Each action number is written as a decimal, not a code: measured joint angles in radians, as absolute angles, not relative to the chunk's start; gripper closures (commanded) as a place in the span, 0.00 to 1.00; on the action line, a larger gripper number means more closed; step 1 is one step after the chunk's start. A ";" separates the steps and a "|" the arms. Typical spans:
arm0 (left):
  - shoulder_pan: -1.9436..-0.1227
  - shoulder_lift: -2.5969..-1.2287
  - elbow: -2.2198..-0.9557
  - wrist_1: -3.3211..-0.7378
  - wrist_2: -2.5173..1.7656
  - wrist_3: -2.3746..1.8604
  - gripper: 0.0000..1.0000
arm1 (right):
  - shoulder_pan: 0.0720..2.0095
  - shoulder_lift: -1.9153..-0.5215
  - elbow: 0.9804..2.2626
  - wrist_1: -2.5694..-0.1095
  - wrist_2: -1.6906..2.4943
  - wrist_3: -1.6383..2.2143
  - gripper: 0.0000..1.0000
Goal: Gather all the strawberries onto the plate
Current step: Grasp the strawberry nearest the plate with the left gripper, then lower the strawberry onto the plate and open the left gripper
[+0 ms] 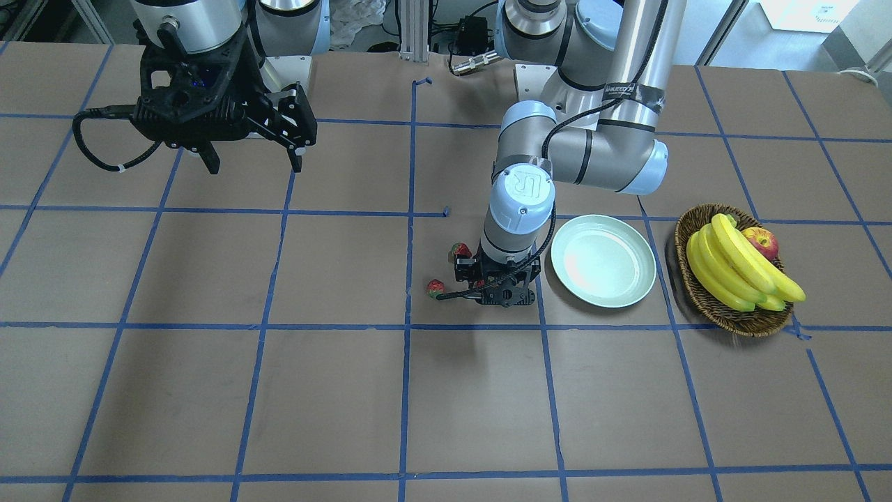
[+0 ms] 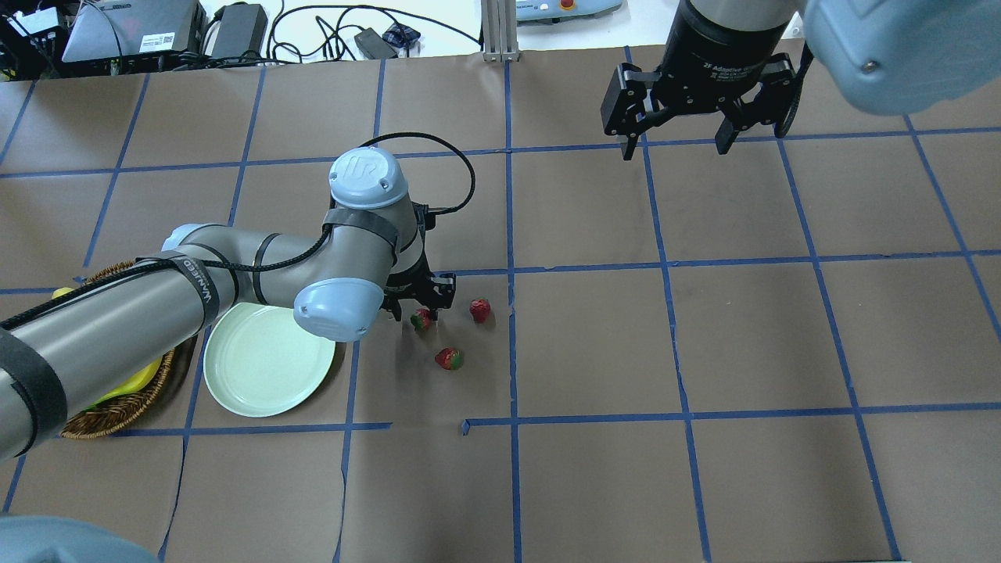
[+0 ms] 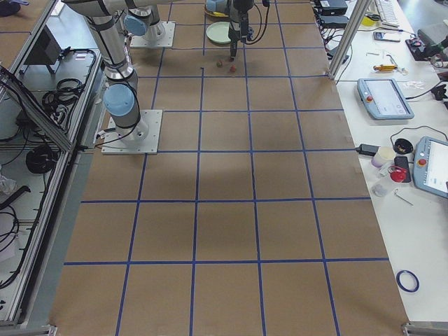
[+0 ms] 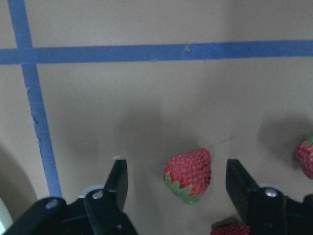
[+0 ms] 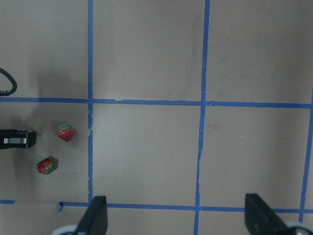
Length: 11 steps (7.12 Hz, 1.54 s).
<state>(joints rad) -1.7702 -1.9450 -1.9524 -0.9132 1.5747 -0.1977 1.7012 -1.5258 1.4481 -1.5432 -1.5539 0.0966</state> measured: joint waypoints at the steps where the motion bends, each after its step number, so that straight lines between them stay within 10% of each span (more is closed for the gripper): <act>1: -1.771 -1.945 -1.952 -0.913 1.576 -0.199 1.00 | 1.701 -1.526 1.448 -1.543 -1.554 0.097 0.00; 6: -1.681 -1.838 -1.889 -1.129 1.777 -0.004 1.00 | 1.702 -1.525 1.448 -1.543 -1.554 0.100 0.00; 7: -1.634 -1.820 -1.912 -1.162 1.800 0.055 0.68 | 1.702 -1.525 1.448 -1.543 -1.554 0.100 0.00; 8: -1.605 -1.815 -1.950 -1.171 1.807 0.076 0.02 | 1.702 -1.525 1.448 -1.543 -1.555 0.100 0.00; 11: -1.628 -1.815 -1.984 -1.159 1.796 0.013 0.00 | 1.703 -1.525 1.448 -1.543 -1.554 0.100 0.00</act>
<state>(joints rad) -1.6281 -1.8150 -1.9835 -1.1595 1.7957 0.0133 1.7027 -1.5248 1.4485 -1.5432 -1.5536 0.0997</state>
